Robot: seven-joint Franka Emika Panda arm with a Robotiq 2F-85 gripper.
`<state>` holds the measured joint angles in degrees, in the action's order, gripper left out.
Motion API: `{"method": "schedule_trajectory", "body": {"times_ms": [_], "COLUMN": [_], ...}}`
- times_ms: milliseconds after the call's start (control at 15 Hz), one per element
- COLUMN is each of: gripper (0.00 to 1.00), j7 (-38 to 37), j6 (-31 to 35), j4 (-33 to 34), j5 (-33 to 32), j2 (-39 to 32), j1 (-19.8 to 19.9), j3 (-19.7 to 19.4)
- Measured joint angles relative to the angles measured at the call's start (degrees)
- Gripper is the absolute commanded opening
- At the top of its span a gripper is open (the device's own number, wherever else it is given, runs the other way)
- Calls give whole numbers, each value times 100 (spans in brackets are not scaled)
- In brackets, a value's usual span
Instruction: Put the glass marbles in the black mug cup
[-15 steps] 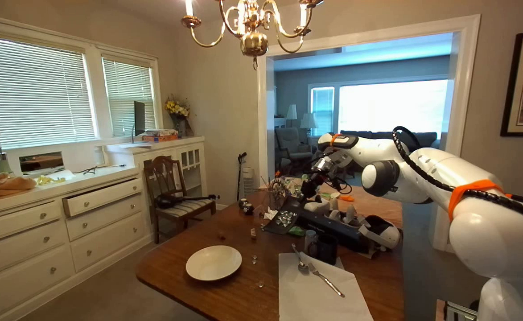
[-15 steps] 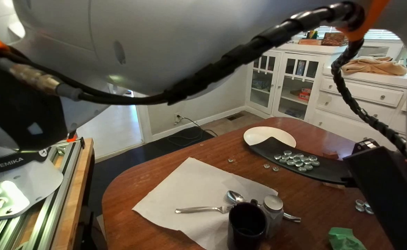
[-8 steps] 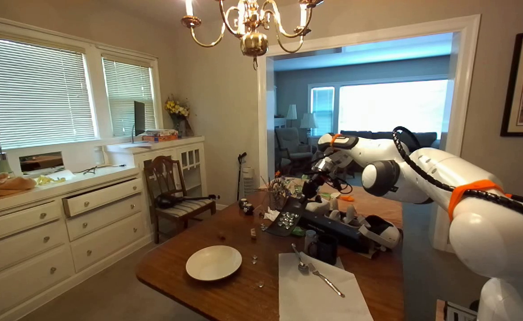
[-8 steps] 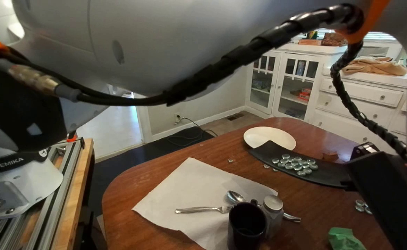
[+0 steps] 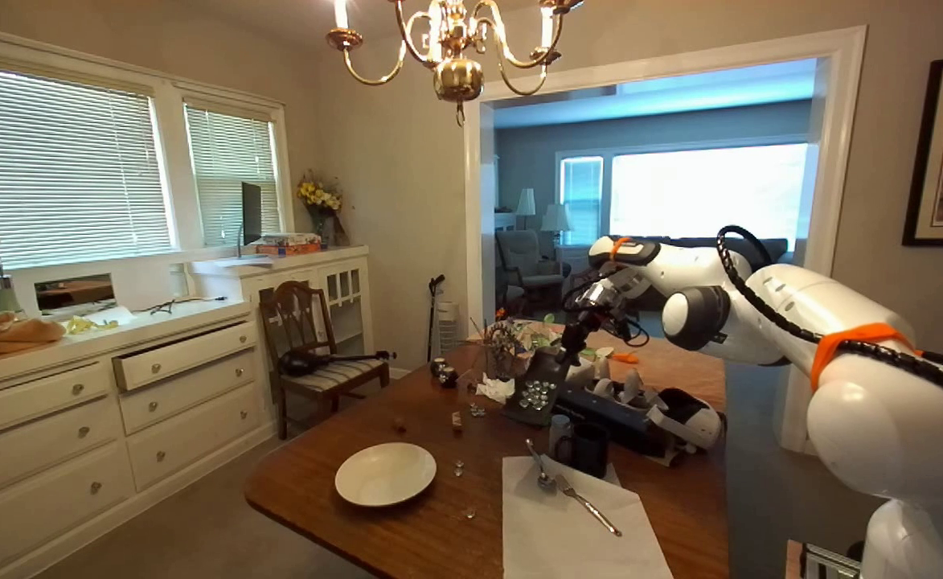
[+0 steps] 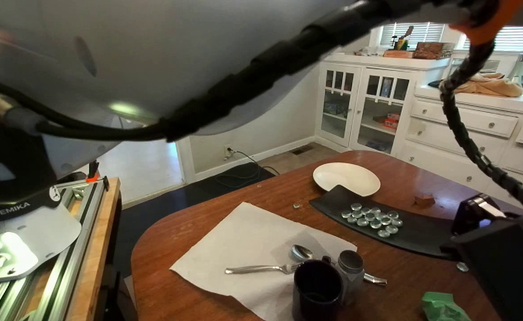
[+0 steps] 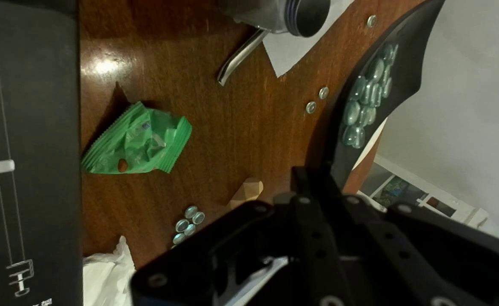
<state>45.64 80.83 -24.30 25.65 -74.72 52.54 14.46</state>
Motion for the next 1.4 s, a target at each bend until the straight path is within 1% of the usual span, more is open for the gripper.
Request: {"method": "schedule_trajectory", "body": {"times_ms": [267, 667, 1133, 1400], "gripper": [2, 2, 2, 2], "j7": [140, 367, 475, 545], "j6": [-139, -229, -615, -716], "j4": [1, -6, -57, -157], "j5": [0, -38, -127, -244], "j2": [65, 67, 13, -53], "j1": [102, 76, -44, -165], "j3": [0, 0, -2, -14]}}
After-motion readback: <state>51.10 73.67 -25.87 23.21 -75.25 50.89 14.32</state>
